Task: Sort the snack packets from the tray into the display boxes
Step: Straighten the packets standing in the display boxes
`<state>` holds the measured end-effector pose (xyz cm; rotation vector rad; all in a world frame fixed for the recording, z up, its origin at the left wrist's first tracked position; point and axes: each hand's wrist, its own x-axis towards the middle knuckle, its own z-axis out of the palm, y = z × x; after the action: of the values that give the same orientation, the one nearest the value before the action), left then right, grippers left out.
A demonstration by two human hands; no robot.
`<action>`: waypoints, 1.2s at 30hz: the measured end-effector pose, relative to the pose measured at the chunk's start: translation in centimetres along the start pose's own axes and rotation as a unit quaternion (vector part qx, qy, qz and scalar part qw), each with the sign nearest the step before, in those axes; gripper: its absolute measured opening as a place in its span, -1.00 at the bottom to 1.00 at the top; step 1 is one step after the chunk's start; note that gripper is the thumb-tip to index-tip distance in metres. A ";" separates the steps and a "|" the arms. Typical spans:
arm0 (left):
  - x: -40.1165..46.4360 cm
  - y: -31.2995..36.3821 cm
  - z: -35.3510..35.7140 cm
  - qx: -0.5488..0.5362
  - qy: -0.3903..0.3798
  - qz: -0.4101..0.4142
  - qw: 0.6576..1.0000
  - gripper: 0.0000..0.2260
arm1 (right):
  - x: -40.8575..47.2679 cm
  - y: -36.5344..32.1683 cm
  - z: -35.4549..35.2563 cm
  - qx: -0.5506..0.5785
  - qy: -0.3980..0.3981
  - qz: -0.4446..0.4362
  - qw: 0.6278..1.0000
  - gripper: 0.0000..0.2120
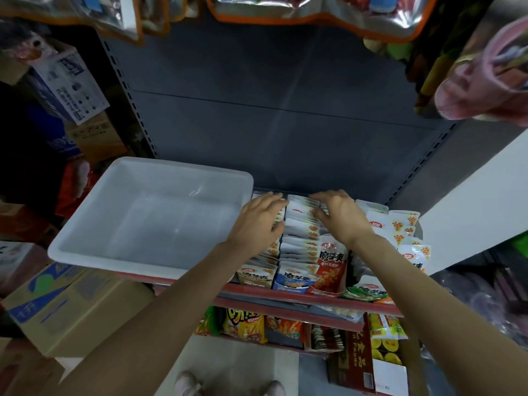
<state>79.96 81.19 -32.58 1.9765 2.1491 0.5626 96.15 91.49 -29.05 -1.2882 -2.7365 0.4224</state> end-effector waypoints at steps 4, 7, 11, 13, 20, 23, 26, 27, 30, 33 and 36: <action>0.5 -0.4 0.2 -0.005 -0.003 -0.001 1.000 -0.56 | 1.4 -0.7 0.0 -0.042 -0.031 0.000 0.999 -0.70; 0.1 -1.0 0.5 -0.041 -0.026 0.007 0.999 -0.54 | 2.3 -1.1 0.2 -0.087 -0.054 -0.004 0.995 -0.79; -0.4 -1.5 1.2 -0.007 -0.051 0.019 0.998 -0.53 | 3.2 -1.5 0.4 -0.050 -0.075 -0.011 0.996 -0.77; -0.2 -1.5 1.3 -0.003 -0.047 0.015 0.999 -0.54 | 3.6 -1.3 0.3 -0.015 -0.085 -0.019 0.996 -0.78; -0.3 -1.5 1.5 0.007 -0.035 0.016 0.999 -0.54 | 2.9 -0.7 0.7 -0.042 -0.068 -0.061 0.995 -0.81; -0.3 -1.4 1.5 0.015 -0.032 0.015 0.999 -0.54 | 3.3 -1.5 1.0 -0.055 -0.075 -0.026 0.995 -0.85; -0.5 -1.5 1.6 0.018 -0.025 0.018 0.999 -0.54 | 2.0 -1.6 0.6 -0.028 -0.038 -0.023 0.999 -0.68; -0.5 -1.4 1.6 0.019 -0.024 0.016 0.999 -0.54 | 1.0 -1.6 0.5 -0.008 0.007 -0.021 1.000 -0.63; -0.5 -1.4 1.7 0.013 -0.023 0.012 1.000 -0.54 | -1.9 -2.0 1.2 -0.025 0.044 -0.036 0.998 -0.52; -0.5 -1.4 1.7 0.013 -0.024 0.012 1.000 -0.54 | -2.7 -1.9 2.6 -0.040 -0.070 -0.056 0.995 -0.43; -0.6 -1.2 1.7 0.016 -0.029 0.006 0.999 -0.54 | -2.1 -1.2 2.1 0.046 -0.077 -0.043 0.995 -0.49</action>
<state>79.51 80.83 -34.68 1.9979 2.1263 0.4702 96.16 88.72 -30.66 -1.1573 -2.8461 0.6579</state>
